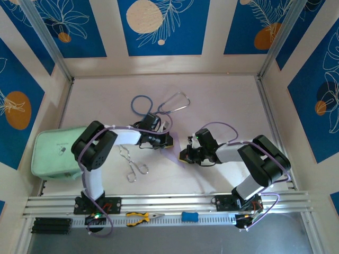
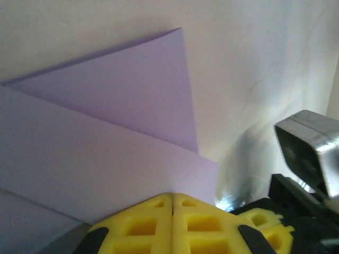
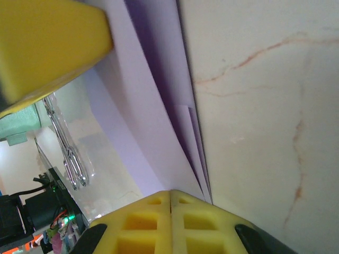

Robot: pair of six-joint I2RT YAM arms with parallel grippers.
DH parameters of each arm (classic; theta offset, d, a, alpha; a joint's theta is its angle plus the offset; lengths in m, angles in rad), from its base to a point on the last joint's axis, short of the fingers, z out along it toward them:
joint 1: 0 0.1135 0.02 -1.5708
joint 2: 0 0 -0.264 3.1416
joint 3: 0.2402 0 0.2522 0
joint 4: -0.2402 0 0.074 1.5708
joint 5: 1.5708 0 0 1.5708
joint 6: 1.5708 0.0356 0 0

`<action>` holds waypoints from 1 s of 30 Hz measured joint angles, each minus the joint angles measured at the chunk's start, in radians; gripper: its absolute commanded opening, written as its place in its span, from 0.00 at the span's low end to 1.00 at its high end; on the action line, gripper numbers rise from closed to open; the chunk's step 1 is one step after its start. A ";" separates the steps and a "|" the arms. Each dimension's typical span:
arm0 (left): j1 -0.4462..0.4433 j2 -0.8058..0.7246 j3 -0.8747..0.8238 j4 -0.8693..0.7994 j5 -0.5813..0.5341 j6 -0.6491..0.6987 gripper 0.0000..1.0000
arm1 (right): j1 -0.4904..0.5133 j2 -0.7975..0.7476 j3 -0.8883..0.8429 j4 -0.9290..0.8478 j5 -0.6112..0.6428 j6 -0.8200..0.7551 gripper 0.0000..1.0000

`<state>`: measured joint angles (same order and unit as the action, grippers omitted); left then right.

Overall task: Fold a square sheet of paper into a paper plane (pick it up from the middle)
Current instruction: Fourth fold the wing at the center of the table.

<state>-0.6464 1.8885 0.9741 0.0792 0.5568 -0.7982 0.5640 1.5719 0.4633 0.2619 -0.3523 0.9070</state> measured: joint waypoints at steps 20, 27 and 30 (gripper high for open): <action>-0.083 0.025 -0.035 0.055 0.005 -0.084 0.01 | 0.000 -0.004 -0.015 0.022 0.001 0.011 0.00; -0.023 0.031 -0.045 0.081 0.038 -0.083 0.01 | 0.000 -0.005 -0.019 0.031 0.001 0.011 0.00; 0.013 0.034 -0.031 0.060 0.037 -0.072 0.01 | 0.000 -0.005 -0.019 0.031 0.001 0.011 0.00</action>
<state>-0.6334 1.9224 0.9436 0.1390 0.5934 -0.8700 0.5644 1.5673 0.4438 0.2924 -0.3515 0.9176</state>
